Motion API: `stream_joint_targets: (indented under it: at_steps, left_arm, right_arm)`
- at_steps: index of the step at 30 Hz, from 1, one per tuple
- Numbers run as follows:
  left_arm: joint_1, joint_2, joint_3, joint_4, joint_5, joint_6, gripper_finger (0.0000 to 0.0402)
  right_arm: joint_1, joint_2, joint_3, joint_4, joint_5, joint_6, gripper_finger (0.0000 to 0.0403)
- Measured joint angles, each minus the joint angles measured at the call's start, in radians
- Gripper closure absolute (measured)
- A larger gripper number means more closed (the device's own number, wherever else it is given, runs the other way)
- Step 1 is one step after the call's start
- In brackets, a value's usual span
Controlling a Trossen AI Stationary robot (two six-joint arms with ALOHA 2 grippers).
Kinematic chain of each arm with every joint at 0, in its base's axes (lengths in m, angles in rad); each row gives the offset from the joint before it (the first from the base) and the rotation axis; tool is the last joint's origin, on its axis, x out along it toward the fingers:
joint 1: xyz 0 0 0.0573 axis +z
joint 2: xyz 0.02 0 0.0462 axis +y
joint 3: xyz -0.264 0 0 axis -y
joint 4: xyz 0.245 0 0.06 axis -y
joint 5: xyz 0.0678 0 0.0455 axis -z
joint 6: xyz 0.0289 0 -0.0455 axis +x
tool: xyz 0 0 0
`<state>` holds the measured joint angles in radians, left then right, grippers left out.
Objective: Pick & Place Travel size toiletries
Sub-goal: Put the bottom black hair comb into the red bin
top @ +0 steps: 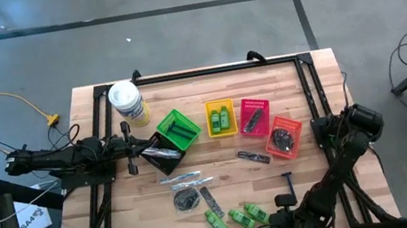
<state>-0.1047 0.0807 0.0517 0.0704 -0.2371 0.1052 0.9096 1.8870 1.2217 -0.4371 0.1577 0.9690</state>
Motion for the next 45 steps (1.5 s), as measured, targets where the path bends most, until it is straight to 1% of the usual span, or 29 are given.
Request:
stream_joint_targets:
  at_steps: [4, 14, 22, 24, 26, 31, 32, 37, 45]
  left_arm:
    - [0.000, 0.000, 0.000, 0.000, 0.000, 0.002, 0.0402]
    - [0.000, 0.000, 0.000, -0.001, 0.000, 0.002, 0.0402]
    - [0.000, 0.000, 0.000, -0.002, 0.000, 0.002, 0.0402]
    - [0.000, 0.000, 0.000, -0.002, 0.000, 0.002, 0.0402]
    - [0.000, 0.000, 0.000, -0.002, 0.000, 0.002, 0.0402]
    - [0.000, 0.000, 0.000, -0.003, 0.000, 0.002, 0.0402]
    - [0.000, 0.000, 0.000, -0.005, 0.000, 0.002, 0.0402]
    - [0.000, 0.000, 0.000, -0.012, 0.000, 0.002, 0.0402]
    - [0.000, 0.000, 0.000, -0.012, 0.000, 0.002, 0.0402]
  right_arm:
    - [0.000, 0.006, 0.001, 0.000, -0.009, 0.003, 0.0262]
    - [-0.002, 0.085, 0.003, -0.006, -0.022, 0.002, 0.0262]
    - [-0.002, 0.089, 0.003, -0.018, -0.011, -0.022, 0.0265]
    - [-0.002, 0.089, 0.003, -0.023, -0.002, -0.024, 0.0277]
    - [-0.002, 0.090, 0.003, -0.027, 0.003, -0.028, 0.0300]
    - [-0.003, 0.090, 0.003, -0.037, 0.005, -0.031, 0.0384]
    - [-0.003, 0.090, 0.003, -0.038, 0.006, -0.031, 0.0391]
    - [-0.003, 0.090, 0.003, -0.050, 0.011, -0.030, 0.0399]
    - [0.003, 0.039, -0.003, -0.153, 0.113, -0.025, 0.0400]
